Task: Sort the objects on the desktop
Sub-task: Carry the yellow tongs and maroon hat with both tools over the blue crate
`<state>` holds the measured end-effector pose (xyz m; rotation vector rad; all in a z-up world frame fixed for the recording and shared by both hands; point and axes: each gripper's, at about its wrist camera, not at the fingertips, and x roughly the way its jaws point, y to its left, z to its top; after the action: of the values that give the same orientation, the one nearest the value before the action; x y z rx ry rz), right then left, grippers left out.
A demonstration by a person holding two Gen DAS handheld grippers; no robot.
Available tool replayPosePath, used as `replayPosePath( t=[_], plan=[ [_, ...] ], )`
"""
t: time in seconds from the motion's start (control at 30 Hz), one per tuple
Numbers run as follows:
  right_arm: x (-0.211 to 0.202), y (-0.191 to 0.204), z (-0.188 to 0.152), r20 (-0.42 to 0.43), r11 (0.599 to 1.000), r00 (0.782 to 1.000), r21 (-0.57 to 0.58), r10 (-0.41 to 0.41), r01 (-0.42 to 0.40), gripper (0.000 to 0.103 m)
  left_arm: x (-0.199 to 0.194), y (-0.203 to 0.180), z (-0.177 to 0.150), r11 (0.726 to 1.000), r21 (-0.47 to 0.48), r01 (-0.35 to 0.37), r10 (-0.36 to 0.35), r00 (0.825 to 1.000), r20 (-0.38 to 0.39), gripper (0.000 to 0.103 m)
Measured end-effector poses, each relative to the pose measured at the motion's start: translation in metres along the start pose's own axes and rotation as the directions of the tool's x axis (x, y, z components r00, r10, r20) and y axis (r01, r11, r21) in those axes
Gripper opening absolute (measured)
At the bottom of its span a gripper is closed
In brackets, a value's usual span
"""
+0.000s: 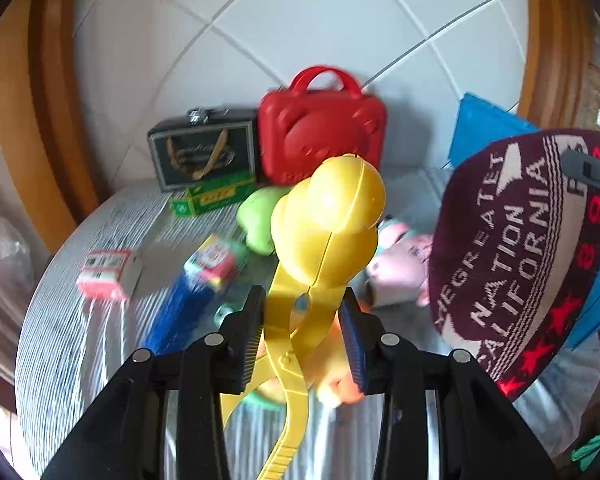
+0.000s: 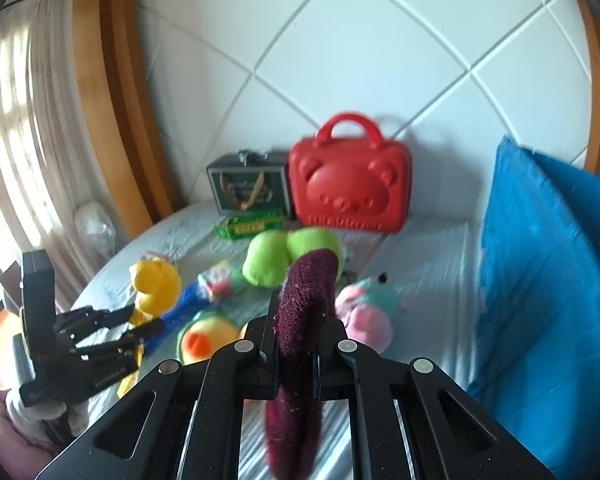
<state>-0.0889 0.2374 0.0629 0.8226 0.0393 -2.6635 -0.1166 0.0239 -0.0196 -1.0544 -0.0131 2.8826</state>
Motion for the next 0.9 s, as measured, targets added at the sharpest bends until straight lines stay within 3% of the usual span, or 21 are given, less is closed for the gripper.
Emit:
replayPosePath(
  t=[0.17, 0.4, 0.63, 0.9],
  plan=[
    [-0.057, -0.022, 0.037, 0.143, 0.999, 0.989, -0.019, -0.043, 0.046, 0.010, -0.027, -0.051, 0.048, 0.998, 0.042, 0.056, -0.060, 0.993, 0.104, 0.037],
    [-0.145, -0.083, 0.089, 0.312, 0.986, 0.937, -0.006, -0.155, 0.165, 0.010, -0.062, -0.141, 0.118, 0.984, 0.078, 0.160, -0.173, 0.962, 0.209, 0.037],
    [-0.208, -0.162, 0.102, 0.351, 0.952, 0.888, 0.038, -0.296, 0.303, 0.010, -0.075, -0.249, 0.174, 0.955, 0.145, 0.258, -0.286, 0.932, 0.224, 0.037],
    [-0.240, -0.239, 0.097, 0.310, 0.892, 0.840, 0.068, -0.445, 0.447, 0.010, -0.072, -0.368, 0.216, 0.911, 0.211, 0.355, -0.393, 0.901, 0.182, 0.037]
  ],
)
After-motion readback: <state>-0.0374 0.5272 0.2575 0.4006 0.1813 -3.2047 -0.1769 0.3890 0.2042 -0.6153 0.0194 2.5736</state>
